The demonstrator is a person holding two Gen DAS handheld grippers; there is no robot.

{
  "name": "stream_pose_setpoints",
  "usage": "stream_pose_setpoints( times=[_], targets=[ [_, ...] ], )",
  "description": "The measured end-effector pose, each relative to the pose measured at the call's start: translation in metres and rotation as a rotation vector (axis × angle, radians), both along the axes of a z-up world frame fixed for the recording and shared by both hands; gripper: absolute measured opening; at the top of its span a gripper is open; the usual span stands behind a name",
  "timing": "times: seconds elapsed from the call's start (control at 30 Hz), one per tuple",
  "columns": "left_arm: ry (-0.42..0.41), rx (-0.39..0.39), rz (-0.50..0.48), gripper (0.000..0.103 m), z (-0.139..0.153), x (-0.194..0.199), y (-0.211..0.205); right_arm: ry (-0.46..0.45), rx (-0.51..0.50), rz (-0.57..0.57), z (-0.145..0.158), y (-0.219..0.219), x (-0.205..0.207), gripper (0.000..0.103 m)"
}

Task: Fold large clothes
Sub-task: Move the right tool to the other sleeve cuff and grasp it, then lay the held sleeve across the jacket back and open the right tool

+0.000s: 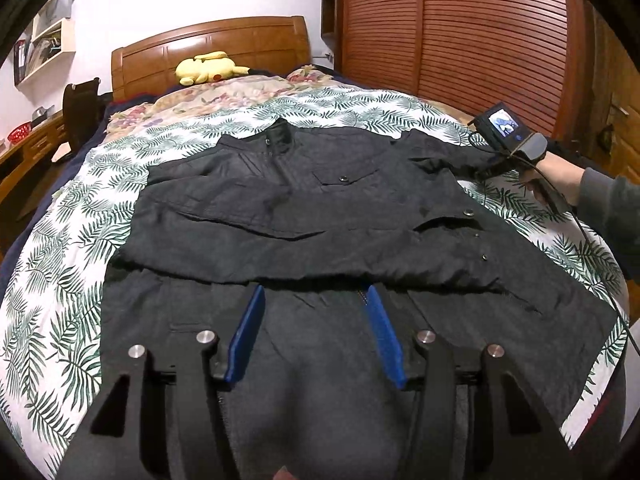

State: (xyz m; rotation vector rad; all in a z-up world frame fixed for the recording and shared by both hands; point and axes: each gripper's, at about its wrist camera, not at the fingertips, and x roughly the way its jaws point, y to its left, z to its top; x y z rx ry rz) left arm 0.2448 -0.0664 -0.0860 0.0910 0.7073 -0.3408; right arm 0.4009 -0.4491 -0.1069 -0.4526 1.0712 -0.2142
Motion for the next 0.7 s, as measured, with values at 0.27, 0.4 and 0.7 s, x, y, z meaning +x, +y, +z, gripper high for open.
stream_pose_setpoints(
  times=[0.27, 0.4, 0.7],
  targets=[
    [-0.003, -0.011, 0.011, 0.053, 0.002, -0.001, 0.005, -0.187, -0.019, 0.001, 0.051, 0.015, 0.001, 0.009],
    [-0.009, -0.014, 0.016, 0.053, 0.004, -0.002, 0.007, -0.356, 0.052, 0.122, 0.105, 0.051, -0.014, 0.009],
    [-0.016, -0.017, 0.029, 0.053, 0.006, -0.003, 0.010, -0.357, 0.162, 0.439, 0.128, 0.169, -0.059, 0.009]
  ],
)
